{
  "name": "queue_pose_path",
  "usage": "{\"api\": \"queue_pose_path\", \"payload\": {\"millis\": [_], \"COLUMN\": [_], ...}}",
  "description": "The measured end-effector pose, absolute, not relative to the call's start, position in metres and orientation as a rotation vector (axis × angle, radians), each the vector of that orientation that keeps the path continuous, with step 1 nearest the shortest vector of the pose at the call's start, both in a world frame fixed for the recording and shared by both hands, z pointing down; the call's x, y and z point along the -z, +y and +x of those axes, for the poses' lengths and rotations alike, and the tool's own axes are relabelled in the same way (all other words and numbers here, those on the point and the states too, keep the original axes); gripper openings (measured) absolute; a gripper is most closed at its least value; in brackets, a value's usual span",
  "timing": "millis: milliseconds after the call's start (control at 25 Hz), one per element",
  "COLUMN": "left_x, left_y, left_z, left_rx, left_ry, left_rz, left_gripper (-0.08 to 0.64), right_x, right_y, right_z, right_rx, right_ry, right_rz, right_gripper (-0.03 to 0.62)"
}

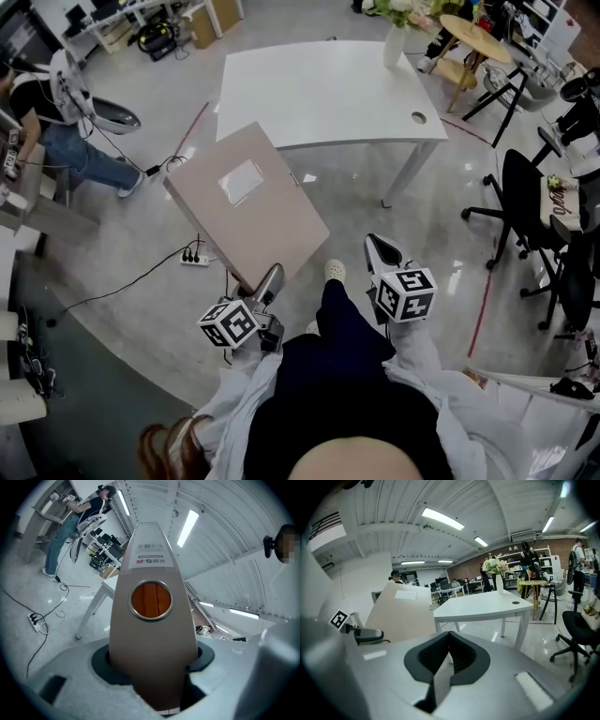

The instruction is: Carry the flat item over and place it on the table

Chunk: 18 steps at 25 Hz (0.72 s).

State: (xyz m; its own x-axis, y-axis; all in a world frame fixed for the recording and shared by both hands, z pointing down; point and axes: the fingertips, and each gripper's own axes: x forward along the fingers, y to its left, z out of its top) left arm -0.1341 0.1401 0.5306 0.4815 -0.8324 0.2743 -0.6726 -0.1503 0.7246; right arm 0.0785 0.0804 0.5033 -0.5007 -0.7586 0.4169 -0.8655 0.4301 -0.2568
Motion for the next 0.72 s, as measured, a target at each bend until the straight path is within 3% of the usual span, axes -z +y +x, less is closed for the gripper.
{"api": "queue_pose_path", "payload": {"millis": [720], "left_x": [-0.511], "left_y": [-0.077], "left_z": [-0.118], "left_rx": [0.313], "left_ry": [-1.317], "left_rz": [1.889], "left_gripper": [0.279], "right_x": [-0.493], "right_y": [-0.159], "right_z": [0.089], "right_rx": [-0.608], "right_ry": [-2.504], "right_rz": [1.321], "right_gripper": [0.011]}}
